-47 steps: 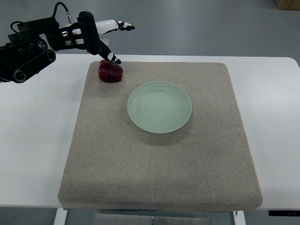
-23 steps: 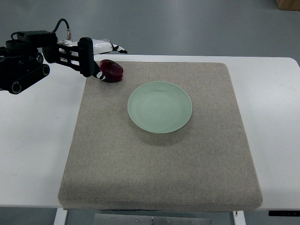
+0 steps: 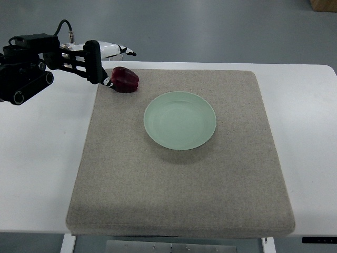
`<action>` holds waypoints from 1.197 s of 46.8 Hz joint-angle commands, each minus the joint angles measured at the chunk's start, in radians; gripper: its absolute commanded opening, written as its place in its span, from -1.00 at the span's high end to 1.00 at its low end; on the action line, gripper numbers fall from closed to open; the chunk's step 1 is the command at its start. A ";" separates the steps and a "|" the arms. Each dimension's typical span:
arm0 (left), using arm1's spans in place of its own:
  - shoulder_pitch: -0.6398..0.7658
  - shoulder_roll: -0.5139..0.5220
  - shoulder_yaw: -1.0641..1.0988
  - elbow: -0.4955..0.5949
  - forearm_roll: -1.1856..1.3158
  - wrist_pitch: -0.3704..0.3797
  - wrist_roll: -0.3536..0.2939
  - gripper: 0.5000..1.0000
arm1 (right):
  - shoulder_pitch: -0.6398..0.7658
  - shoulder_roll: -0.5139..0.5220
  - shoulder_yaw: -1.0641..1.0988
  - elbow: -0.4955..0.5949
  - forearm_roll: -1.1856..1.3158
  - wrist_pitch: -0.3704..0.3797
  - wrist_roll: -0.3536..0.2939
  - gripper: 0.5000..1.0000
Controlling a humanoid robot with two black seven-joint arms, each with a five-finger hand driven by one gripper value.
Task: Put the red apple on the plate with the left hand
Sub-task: 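Close the left hand fingers around the red apple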
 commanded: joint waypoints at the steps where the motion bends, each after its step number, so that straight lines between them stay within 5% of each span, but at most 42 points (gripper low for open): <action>1: 0.003 -0.011 0.005 0.005 0.002 0.001 0.000 -0.81 | 0.001 0.000 0.000 0.000 0.000 0.000 0.000 -0.86; 56: 0.058 -0.074 0.011 0.083 -0.017 0.011 -0.003 -0.75 | 0.001 0.000 0.000 0.000 0.000 0.000 0.000 -0.86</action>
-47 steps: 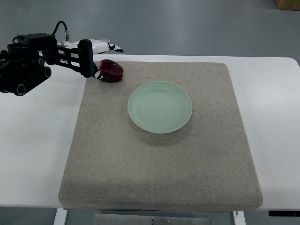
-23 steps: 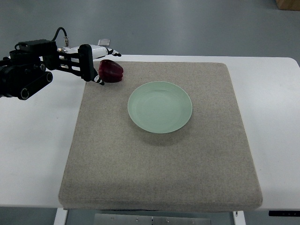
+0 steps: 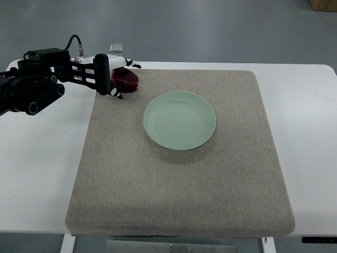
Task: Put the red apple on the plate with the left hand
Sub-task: 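Close the left hand fingers around the red apple, then carry the apple with the left hand onto the green plate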
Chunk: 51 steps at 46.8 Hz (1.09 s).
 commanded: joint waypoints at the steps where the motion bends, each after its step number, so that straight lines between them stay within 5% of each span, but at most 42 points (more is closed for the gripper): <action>1: 0.005 -0.001 0.001 0.012 0.000 0.000 0.000 -0.75 | 0.000 0.000 0.000 0.000 0.000 0.000 0.000 -0.86; 29: 0.011 -0.014 0.001 0.041 0.000 0.000 -0.006 0.09 | 0.000 0.000 0.000 0.000 0.000 0.000 0.000 -0.86; 39: 0.011 -0.014 0.001 0.041 0.000 -0.003 -0.006 0.94 | 0.000 0.000 0.002 0.000 0.000 0.000 0.000 -0.86; 51: 0.008 -0.014 -0.009 0.039 -0.006 -0.009 -0.008 1.00 | 0.001 0.000 0.000 0.000 0.000 0.000 0.001 -0.86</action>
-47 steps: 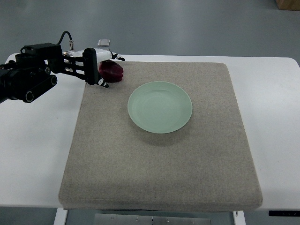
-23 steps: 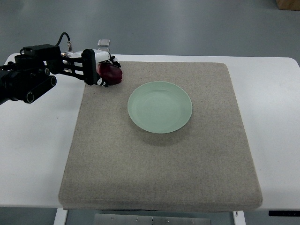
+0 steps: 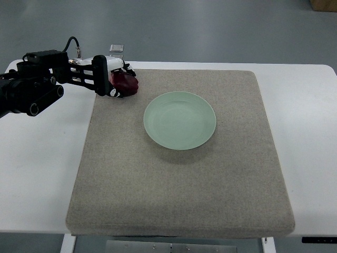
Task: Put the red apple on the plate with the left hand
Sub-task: 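Carry the apple with the left hand onto the green plate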
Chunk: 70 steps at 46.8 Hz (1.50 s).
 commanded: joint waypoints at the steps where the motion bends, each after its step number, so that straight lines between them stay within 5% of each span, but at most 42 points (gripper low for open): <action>1: -0.001 0.000 -0.010 -0.004 -0.001 -0.001 -0.001 1.00 | 0.000 0.000 0.000 0.000 0.000 0.000 0.001 -0.86; 18: -0.013 0.000 -0.060 -0.031 -0.007 0.004 -0.001 1.00 | 0.002 0.000 0.000 0.000 0.000 0.000 0.000 -0.86; 53: -0.021 0.013 -0.079 -0.354 -0.002 0.002 -0.005 1.00 | 0.000 0.000 0.000 0.000 0.000 0.000 0.000 -0.86; 70: -0.010 0.000 -0.070 -0.372 0.001 -0.005 -0.005 1.00 | 0.002 0.000 0.000 0.000 0.000 0.000 0.000 -0.86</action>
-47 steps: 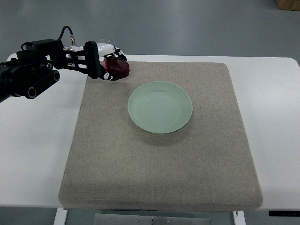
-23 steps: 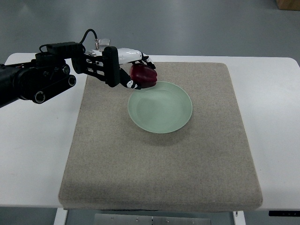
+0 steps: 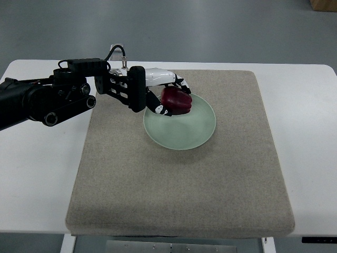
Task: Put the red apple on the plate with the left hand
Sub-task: 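Carry the apple with the left hand onto the green plate, then open the left hand fingers to release the apple on the plate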
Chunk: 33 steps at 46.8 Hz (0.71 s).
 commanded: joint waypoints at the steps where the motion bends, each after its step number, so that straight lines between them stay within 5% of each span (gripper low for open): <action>1: 0.003 -0.002 0.002 0.002 -0.001 -0.002 0.000 1.00 | 0.000 0.000 0.000 0.000 0.000 0.000 0.000 -0.86; 33: 0.032 -0.026 0.007 0.002 -0.001 -0.007 0.000 0.82 | 0.001 0.000 0.000 0.000 0.000 0.000 0.000 -0.86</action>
